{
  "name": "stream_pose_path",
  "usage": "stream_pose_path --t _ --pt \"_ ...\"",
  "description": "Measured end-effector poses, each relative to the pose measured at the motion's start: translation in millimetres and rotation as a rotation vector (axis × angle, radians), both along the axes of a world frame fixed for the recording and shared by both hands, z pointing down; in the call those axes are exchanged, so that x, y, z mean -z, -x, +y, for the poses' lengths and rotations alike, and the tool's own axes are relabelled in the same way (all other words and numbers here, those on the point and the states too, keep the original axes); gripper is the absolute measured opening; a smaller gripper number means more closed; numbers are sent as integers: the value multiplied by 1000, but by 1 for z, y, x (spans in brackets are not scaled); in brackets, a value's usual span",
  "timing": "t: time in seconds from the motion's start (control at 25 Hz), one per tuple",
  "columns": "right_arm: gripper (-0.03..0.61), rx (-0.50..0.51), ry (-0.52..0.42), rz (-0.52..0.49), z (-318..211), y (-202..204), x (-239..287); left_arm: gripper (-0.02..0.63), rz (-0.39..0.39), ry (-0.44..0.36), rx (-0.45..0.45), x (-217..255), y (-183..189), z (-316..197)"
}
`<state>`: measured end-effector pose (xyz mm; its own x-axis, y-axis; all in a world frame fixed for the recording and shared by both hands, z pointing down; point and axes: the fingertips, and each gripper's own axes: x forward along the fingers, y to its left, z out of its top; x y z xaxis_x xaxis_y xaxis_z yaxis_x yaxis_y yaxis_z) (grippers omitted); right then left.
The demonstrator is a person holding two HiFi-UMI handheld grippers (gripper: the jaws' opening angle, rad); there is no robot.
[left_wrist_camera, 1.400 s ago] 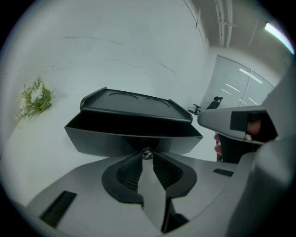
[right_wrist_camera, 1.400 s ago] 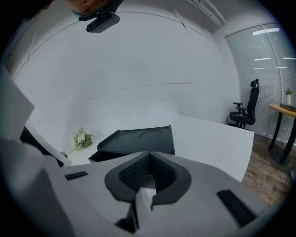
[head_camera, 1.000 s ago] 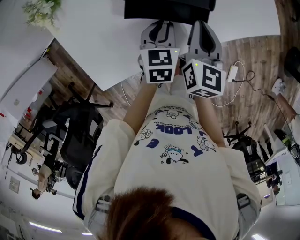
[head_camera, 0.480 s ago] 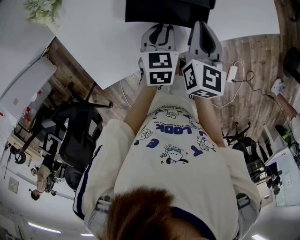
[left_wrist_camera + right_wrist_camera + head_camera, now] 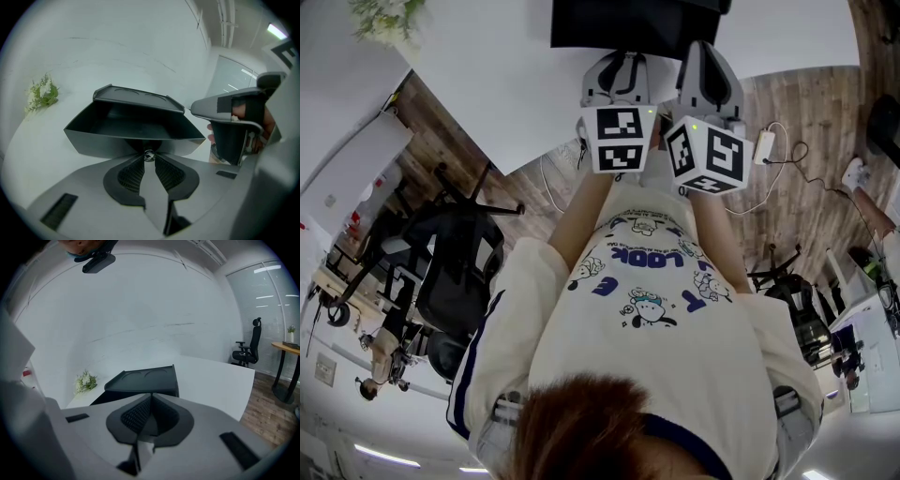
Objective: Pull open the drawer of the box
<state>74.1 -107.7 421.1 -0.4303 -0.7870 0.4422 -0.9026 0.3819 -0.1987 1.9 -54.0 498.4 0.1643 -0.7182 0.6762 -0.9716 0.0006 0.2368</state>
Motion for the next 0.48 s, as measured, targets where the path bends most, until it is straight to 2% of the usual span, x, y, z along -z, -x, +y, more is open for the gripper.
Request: stream_pose_path --t 0.48 --pt "31 -2 8 -8 1 1 -2 77 14 20 -1 -7 -1 14"
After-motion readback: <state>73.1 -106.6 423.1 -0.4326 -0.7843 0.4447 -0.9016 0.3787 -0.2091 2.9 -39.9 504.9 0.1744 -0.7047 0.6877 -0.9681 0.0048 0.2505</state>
